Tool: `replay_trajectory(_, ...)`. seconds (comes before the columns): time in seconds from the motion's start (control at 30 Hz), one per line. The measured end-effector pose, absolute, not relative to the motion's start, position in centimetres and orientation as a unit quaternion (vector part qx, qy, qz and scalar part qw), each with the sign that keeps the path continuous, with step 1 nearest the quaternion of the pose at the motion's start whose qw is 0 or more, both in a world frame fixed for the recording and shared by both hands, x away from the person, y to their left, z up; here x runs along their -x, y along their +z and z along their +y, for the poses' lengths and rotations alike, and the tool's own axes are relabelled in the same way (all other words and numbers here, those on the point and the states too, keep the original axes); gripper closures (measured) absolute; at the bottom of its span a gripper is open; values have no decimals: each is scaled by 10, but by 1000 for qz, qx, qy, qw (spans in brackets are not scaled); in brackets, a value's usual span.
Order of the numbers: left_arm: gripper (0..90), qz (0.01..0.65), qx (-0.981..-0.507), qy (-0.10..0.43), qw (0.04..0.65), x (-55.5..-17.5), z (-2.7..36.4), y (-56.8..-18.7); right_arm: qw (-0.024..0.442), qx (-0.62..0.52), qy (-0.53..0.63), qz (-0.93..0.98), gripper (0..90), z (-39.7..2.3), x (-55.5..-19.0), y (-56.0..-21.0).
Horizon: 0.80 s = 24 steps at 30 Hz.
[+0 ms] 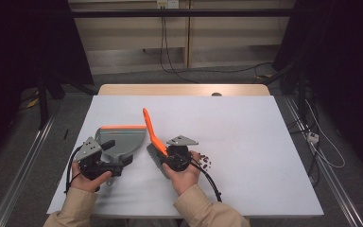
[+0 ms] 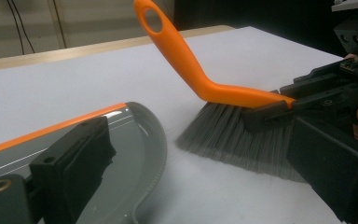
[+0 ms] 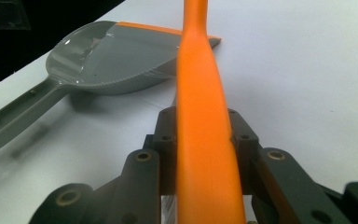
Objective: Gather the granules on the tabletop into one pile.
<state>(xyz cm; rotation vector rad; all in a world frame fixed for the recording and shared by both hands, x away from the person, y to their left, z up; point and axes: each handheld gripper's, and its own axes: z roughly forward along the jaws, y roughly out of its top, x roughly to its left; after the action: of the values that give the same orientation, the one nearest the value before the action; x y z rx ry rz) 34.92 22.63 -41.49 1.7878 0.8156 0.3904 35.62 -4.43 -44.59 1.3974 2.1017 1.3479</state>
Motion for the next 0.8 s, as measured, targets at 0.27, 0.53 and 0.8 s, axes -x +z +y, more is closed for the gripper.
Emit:
replay_trajectory(0.27,65,341,-753,166,538,-349,226,-414,142,-493,462,723,706,-56,-357,-447)
replay_trajectory(0.53,66,339,-755,165,537,-349,224,-415,142,-506,457,717,706,-69,-356,-446)
replay_trajectory(0.8,66,337,-756,165,536,-349,223,-415,145,-518,452,712,705,-78,-353,-446)
